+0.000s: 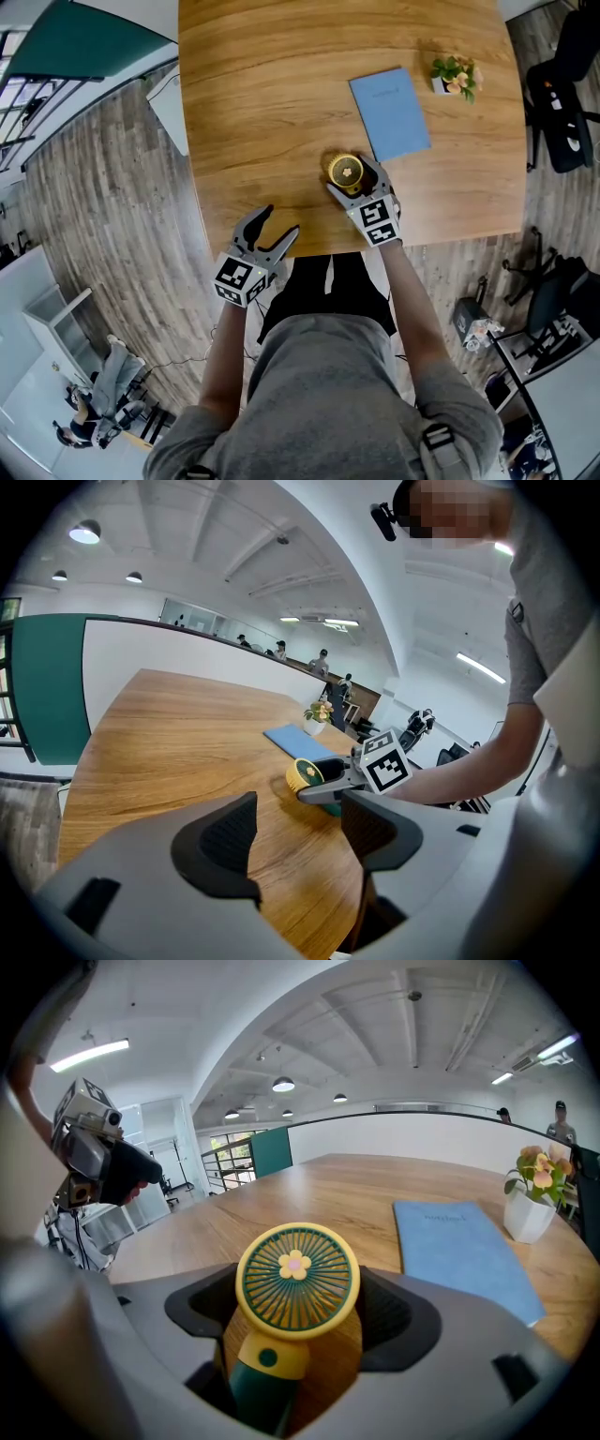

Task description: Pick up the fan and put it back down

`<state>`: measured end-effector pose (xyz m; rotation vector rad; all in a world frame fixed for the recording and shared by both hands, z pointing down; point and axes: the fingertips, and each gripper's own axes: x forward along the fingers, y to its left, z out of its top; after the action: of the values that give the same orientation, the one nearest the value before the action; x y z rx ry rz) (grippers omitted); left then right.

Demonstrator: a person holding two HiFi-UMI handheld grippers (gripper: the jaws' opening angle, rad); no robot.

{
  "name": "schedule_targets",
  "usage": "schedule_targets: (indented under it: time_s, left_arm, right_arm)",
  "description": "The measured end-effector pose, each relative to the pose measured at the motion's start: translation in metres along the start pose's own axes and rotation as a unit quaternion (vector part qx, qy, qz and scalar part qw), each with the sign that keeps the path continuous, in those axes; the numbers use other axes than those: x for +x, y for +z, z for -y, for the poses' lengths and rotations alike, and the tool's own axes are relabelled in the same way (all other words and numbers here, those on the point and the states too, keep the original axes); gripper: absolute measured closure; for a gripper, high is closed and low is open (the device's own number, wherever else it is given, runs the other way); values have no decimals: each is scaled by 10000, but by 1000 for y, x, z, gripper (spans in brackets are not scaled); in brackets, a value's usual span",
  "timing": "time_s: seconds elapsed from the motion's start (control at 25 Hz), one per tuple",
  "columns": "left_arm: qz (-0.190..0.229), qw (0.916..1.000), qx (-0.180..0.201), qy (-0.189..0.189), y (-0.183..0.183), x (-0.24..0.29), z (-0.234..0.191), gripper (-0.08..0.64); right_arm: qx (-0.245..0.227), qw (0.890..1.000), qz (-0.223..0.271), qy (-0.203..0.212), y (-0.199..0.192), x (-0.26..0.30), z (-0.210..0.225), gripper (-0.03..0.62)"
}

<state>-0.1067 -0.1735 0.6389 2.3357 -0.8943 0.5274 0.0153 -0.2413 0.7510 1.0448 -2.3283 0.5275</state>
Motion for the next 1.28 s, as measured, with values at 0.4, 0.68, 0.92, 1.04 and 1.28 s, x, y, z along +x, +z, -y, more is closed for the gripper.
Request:
schedule_targets:
  time_s: [0.4,0.68,0.92,1.04,1.28]
  left_arm:
    - [90,9999,83,25,8,-7,6,276]
    - [168,9997,190,-3,15,-10,15,276]
    - [290,9990,338,-54,30,-14,26,276]
    - [396,9983,434,-57,43,-18,32,276]
    - [619,9957,685,-80,72,-28,48,276]
  right_arm:
    - [-20,9996,293,32,20,-17,-6,198]
    - [23,9989,467,37,28,-38,-10,198]
    - [15,9984,557,-47,38,-57,-11,198]
    - [-38,9979,637,-95,49,-69,-12,198]
    - [-167,9962,833,-188,77,-96,-12,198]
